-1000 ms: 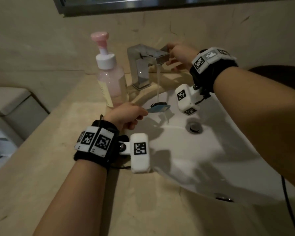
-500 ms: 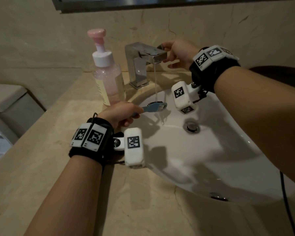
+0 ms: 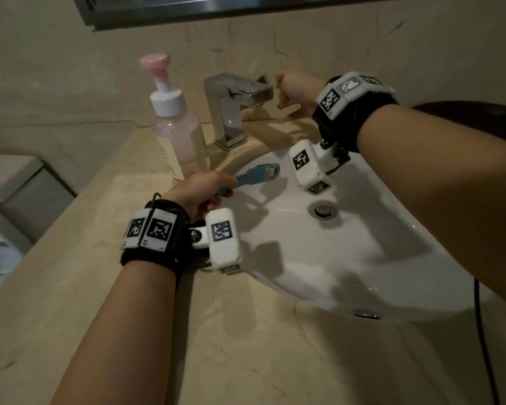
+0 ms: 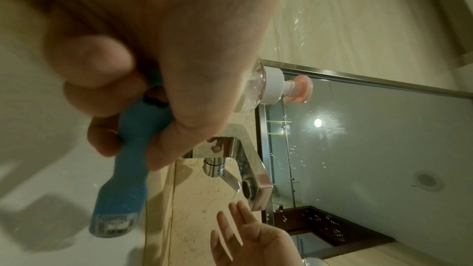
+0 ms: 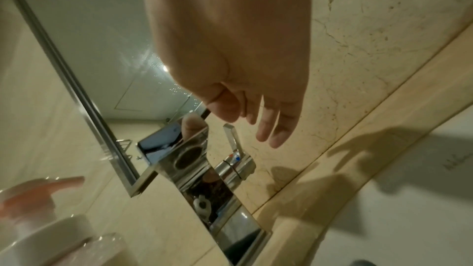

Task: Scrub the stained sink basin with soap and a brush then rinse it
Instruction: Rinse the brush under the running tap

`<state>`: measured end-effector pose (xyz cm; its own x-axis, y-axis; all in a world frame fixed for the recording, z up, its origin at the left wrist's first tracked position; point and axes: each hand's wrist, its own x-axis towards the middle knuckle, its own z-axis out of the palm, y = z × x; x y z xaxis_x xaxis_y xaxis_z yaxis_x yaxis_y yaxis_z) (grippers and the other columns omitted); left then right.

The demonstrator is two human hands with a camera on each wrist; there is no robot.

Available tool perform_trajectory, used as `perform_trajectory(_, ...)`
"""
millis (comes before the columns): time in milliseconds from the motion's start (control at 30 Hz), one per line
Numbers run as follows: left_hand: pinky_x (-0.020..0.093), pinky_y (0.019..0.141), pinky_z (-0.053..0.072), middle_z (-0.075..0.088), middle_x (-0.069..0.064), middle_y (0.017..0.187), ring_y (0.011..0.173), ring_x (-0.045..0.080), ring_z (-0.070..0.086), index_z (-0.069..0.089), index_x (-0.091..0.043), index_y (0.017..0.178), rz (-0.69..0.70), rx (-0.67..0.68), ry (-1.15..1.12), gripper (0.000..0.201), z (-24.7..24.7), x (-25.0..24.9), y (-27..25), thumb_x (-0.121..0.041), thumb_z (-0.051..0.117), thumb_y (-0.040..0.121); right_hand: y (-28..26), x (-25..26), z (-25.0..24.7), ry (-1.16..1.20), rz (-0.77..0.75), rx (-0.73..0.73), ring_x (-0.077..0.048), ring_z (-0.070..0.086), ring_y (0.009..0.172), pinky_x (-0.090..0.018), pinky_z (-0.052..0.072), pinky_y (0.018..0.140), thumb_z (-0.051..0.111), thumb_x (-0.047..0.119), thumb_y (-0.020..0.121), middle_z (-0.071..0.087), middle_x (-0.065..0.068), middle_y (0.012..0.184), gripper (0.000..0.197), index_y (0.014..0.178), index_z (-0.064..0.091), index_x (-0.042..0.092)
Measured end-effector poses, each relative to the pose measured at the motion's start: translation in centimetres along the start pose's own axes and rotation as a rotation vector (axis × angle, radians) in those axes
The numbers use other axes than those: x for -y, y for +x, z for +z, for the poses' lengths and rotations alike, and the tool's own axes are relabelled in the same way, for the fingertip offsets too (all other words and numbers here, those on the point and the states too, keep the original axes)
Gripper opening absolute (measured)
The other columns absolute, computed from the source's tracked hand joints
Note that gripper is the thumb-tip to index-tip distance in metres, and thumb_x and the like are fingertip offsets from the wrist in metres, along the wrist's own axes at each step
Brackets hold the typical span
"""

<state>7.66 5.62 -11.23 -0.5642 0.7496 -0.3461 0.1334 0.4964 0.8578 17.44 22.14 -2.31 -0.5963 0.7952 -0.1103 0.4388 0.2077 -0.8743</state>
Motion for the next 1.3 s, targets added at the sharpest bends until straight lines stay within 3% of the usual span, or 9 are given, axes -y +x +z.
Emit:
perform_trajectory(100,0.009,0.033,0.018,0.050,-0.001,0.070,0.027,0.003,0.027,0.052,-0.018,0.079,0.038,0.026,-0.044,0.013,-0.1,-0.1,-0.4,-0.018,0.051,0.092,-0.5,-0.7,-0.4,0.039,0.081,-0.051,-0.016,0.049,0.102,-0.029,0.049,0.067,0.037,0.002,0.096,0.053,-0.003,0.098,0.044,0.138,0.042,0.010)
perform_trajectory(200,0.013,0.035,0.019,0.051,-0.002,0.070,0.032,0.004,0.029,0.054,-0.021,0.080,0.045,0.041,-0.012,0.012,0.0,-0.2,-0.8,-0.022,0.051,0.092,-1.9,-1.6,-1.5,0.050,0.096,-0.055,-0.016,0.049,0.102,-0.027,0.045,0.055,0.039,0.005,0.092,0.050,-0.005,0.123,0.047,0.138,0.042,0.013)
perform_trajectory(300,0.020,0.045,0.022,0.051,-0.001,0.072,0.045,0.009,0.030,0.057,-0.018,0.087,0.055,0.025,0.065,0.010,0.4,-0.7,-1.4,-0.026,0.053,0.092,-3.4,-2.7,-3.0,0.040,0.090,-0.047,-0.014,0.048,0.097,-0.026,0.045,0.058,0.038,0.008,0.094,0.048,-0.003,0.119,0.041,0.133,0.048,0.014)
perform_trajectory(433,0.017,0.041,0.024,0.048,-0.001,0.073,0.049,0.009,0.030,0.056,-0.018,0.102,0.131,0.052,0.111,0.013,1.3,-2.0,-2.6,-0.026,0.050,0.094,-5.5,-4.2,-5.1,0.031,0.100,-0.016,-0.010,0.047,0.073,-0.025,0.044,0.062,0.035,0.005,0.096,0.048,0.000,0.106,0.030,0.115,0.055,0.017)
perform_trajectory(667,0.017,0.040,0.026,0.045,-0.001,0.074,0.050,0.010,0.032,0.054,-0.017,0.109,0.299,0.052,0.064,0.019,5.7,-6.3,-4.9,-0.027,0.047,0.096,-8.7,-5.5,-9.6,0.135,0.218,-0.099,-0.011,0.047,0.066,-0.025,0.042,0.060,0.037,0.015,0.097,0.047,0.004,0.077,0.023,0.082,0.054,0.018)
perform_trajectory(933,0.022,0.044,0.030,0.039,0.000,0.072,0.053,0.012,0.034,0.044,-0.011,0.109,0.406,0.028,0.090,0.018,13.3,-13.1,-5.7,-0.023,0.036,0.098,-11.8,-7.4,-14.1,0.302,0.306,-0.020,-0.014,0.057,0.069,-0.027,0.048,0.066,0.038,0.021,0.099,0.060,-0.003,0.077,0.025,0.086,0.057,0.011)
perform_trajectory(1067,0.026,0.049,0.037,0.042,0.000,0.071,0.058,0.015,0.041,0.042,-0.010,0.117,0.498,0.011,0.215,0.022,17.9,-14.8,-6.4,-0.020,0.037,0.098,-12.8,-8.3,-15.7,0.350,0.300,-0.047,-0.010,0.050,0.067,-0.023,0.048,0.083,0.039,0.025,0.099,0.058,0.001,0.076,0.026,0.078,0.052,0.017)
perform_trajectory(1167,0.038,0.068,0.044,0.056,0.016,0.090,0.084,0.032,0.056,0.037,-0.004,0.118,0.572,0.039,0.281,0.025,20.9,-15.2,-6.6,-0.018,0.042,0.097,-13.9,-9.6,-17.1,0.317,0.334,-0.072,-0.008,0.047,0.072,-0.025,0.045,0.075,0.039,0.028,0.099,0.055,0.004,0.076,0.030,0.073,0.050,0.020)
perform_trajectory(1300,0.044,0.089,0.046,0.054,0.028,0.123,0.111,0.041,0.056,0.029,0.004,0.132,0.612,0.082,0.348,0.049,23.9,-15.5,-6.7,-0.019,0.050,0.094,-14.7,-12.0,-18.6,0.283,0.345,-0.146,-0.008,0.052,0.072,-0.029,0.041,0.092,0.044,0.028,0.098,0.058,0.006,0.075,0.028,0.072,0.051,0.019)
